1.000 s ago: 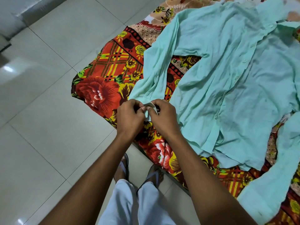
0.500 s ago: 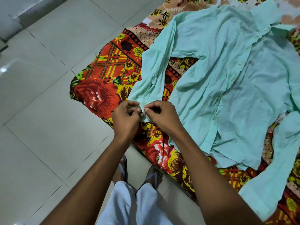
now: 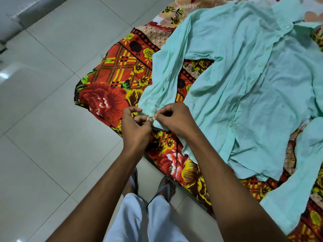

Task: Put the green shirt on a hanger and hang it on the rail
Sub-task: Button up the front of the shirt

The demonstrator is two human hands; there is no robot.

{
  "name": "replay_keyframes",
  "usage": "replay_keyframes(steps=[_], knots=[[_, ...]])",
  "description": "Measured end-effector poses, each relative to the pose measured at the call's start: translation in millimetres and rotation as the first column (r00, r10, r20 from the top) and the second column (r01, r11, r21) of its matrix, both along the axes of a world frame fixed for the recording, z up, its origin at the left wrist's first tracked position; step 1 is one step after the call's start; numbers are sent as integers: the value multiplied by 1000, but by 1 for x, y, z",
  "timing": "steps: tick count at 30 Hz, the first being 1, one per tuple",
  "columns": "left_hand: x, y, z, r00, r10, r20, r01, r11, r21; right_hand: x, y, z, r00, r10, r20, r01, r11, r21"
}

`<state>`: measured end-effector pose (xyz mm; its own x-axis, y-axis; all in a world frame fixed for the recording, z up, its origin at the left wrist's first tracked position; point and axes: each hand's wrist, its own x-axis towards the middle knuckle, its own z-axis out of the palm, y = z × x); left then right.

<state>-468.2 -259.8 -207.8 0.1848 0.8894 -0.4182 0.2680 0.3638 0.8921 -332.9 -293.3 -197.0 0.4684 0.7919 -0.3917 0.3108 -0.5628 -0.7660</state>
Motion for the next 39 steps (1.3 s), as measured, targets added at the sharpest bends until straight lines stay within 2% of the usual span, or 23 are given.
replay_keyframes(steps=[7,11,18,21,24,27,31,34,37,39], knots=[[4,-3,-4,999,50,-13,-50,998,44,-6,0,0,954,165,251,-172,985,6],[4,-4,-4,995,93,30,-94,996,3,-12,-8,-7,959,101,266,-133,986,104],[7,0,0,973,190,128,-164,968,-189,-19,-19,-16,932,43,360,-136,962,235],[5,-1,1,977,157,142,-131,975,-178,-20,-20,-18,927,14,375,-117,960,254],[-1,-2,-1,985,66,159,-51,994,-101,-21,-19,-19,925,-6,379,-100,961,258],[-6,0,-5,989,-43,144,41,999,14,-25,-21,-20,952,-79,295,-9,958,288],[-4,-2,-6,998,-42,35,39,995,96,-30,-22,-17,969,-224,99,191,944,270],[-2,-1,-6,994,-80,-73,92,981,172,-27,-18,-10,945,-320,-74,327,938,118],[-1,2,-5,952,-132,-277,225,914,336,-16,-13,-6,954,-282,-104,277,959,-56],[-2,5,-6,888,-157,-433,340,857,387,-9,-8,-5,977,-209,-45,202,971,-129]])
